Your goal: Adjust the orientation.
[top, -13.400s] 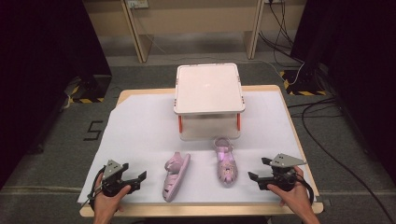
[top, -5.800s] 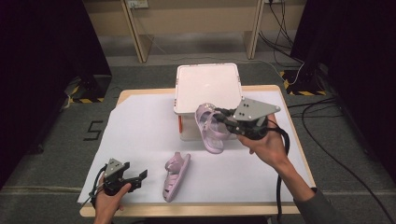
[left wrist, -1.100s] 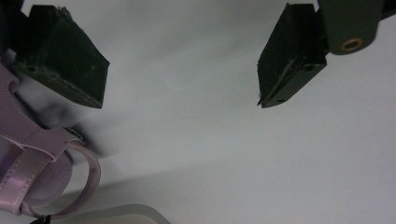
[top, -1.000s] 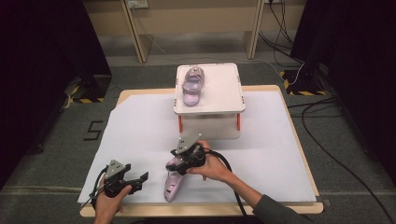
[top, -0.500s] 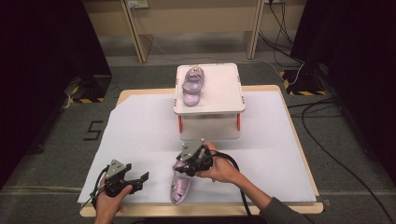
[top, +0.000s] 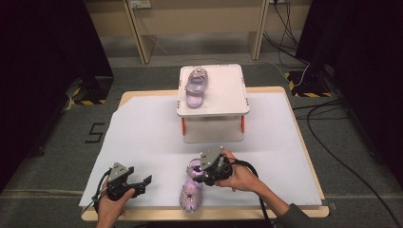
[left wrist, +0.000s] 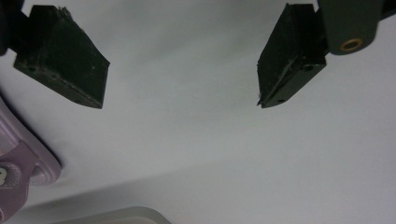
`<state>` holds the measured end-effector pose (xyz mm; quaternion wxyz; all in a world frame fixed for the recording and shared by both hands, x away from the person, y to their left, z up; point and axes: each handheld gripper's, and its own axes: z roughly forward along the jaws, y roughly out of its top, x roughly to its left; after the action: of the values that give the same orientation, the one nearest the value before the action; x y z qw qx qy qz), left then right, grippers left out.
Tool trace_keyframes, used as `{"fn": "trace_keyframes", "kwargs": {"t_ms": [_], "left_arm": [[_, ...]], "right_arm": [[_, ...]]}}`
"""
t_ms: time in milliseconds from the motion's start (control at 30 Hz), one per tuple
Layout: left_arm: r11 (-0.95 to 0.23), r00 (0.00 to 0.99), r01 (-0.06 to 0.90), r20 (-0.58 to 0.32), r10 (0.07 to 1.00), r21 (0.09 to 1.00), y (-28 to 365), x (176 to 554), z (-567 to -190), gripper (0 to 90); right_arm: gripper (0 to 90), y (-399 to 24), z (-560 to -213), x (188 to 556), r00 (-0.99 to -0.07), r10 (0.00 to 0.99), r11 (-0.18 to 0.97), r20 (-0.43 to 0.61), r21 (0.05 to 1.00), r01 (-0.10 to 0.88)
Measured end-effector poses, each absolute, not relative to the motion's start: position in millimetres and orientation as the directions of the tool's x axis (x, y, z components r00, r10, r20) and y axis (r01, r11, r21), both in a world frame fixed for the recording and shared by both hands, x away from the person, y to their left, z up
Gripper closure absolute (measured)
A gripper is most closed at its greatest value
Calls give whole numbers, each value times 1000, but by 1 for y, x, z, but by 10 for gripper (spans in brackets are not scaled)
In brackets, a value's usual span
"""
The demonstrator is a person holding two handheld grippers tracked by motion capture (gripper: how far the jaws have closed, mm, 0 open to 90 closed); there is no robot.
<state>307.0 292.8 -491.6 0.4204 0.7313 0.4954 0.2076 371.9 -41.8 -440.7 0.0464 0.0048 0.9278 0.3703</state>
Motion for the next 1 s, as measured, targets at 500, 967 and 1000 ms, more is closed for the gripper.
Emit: {"fn": "trace_keyframes", "kwargs": {"t_ms": [500,967,1000], "left_arm": [[-153,421,551,-115,900,820,294,306,-491,159],[-159,421,550,-108,901,820,294,306,-491,160],[-156,420,552,-111,901,819,294,306,-491,159]], "right_arm": [[794,-54,-435,382,-955,290,651,-55,743,155],[679,-96,-442,382,-901,413,556,131,748,364],[666,-97,-441,380,-904,407,556,133,748,361]]}}
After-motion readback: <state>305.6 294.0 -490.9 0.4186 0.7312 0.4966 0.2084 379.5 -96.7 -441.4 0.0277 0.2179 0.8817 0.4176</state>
